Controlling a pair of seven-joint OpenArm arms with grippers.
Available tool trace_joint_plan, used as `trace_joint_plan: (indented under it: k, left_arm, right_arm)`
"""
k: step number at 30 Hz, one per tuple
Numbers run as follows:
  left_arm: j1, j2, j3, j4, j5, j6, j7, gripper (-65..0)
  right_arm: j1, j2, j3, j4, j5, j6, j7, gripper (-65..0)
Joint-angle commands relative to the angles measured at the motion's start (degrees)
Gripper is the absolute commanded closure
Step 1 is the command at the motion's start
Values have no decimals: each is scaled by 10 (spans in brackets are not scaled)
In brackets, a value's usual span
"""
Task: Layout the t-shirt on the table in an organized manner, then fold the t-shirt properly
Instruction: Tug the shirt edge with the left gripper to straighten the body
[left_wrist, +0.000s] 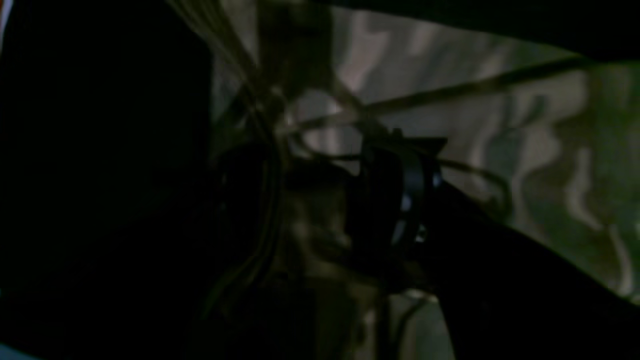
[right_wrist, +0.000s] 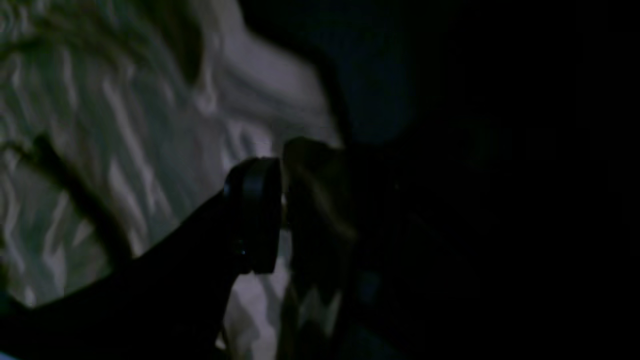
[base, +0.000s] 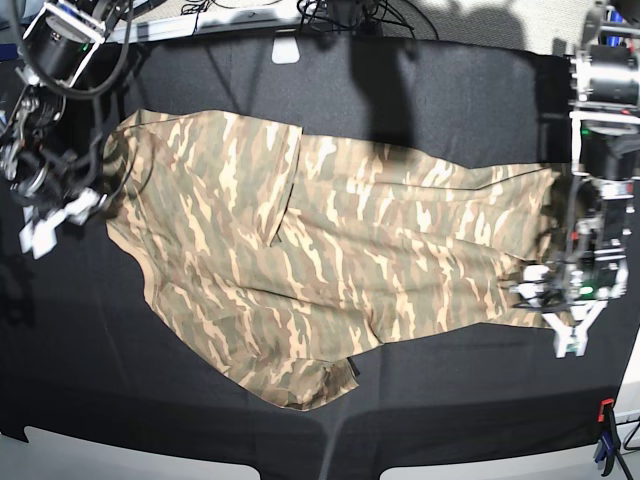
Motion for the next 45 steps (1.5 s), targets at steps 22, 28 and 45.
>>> trace_joint_plan:
  k: [22,28,45]
  left_arm:
    - [-16,0,-3,9,2,1,-8,-331]
    - [-16,0,-3,9,2,1,-7,-331]
    - [-15,0,-3,9,-102,-95,128,-331]
  right_arm:
    - [17,-19,2,-42,3,7,58,0]
    - [54,23,2,-42,-57,7,74,0]
    - [75,128,30,-42,-85,7,32,0]
